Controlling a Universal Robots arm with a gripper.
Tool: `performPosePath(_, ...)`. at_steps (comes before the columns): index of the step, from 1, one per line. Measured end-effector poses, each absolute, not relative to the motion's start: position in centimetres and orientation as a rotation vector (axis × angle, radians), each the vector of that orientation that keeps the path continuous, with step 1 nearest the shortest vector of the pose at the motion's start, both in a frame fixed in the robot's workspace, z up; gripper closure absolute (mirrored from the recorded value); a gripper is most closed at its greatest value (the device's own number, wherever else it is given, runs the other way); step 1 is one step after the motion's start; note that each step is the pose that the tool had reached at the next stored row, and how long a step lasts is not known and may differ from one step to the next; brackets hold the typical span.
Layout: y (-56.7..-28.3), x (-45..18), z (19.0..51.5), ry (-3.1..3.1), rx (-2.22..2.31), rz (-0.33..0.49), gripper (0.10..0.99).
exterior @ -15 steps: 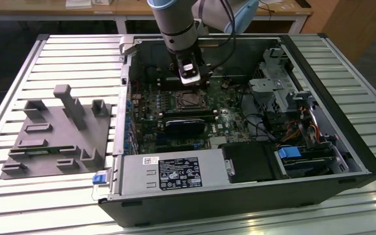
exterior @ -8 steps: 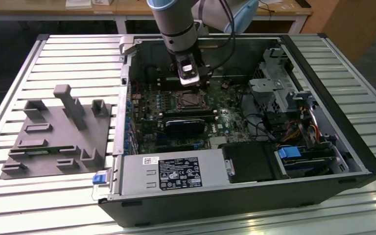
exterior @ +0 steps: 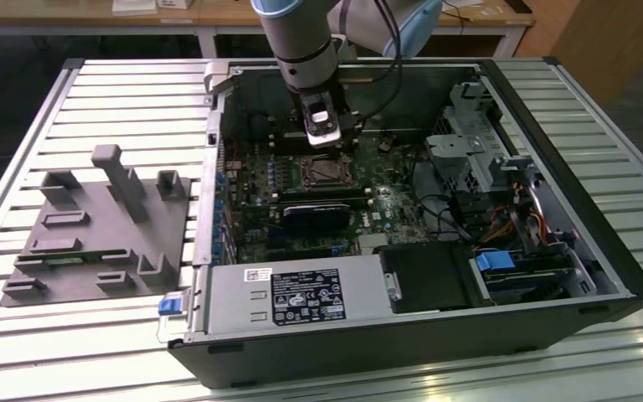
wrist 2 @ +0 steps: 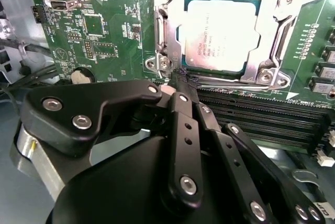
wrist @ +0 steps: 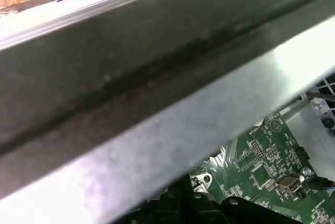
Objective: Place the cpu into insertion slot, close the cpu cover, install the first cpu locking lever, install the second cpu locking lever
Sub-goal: 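Install the first cpu locking lever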
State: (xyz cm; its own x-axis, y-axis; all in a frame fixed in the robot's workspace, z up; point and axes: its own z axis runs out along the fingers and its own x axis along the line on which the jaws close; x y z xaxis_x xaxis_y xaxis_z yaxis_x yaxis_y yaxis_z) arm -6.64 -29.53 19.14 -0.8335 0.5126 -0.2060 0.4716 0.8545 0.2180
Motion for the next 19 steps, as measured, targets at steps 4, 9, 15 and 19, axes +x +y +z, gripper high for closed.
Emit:
performPosePath(4, -29.52, -6.64, 19.47, 2.773, 0.749, 0.230, 0.984)
performPosePath(9, -29.52, -6.64, 19.99, 2.773, 0.749, 0.231, 0.984)
performPosePath(15, -29.38, -6.66, 20.10, 2.773, 0.749, 0.231, 0.984)
performPosePath(19, -29.13, -6.71, 20.10, 2.772, 0.749, 0.231, 0.984)
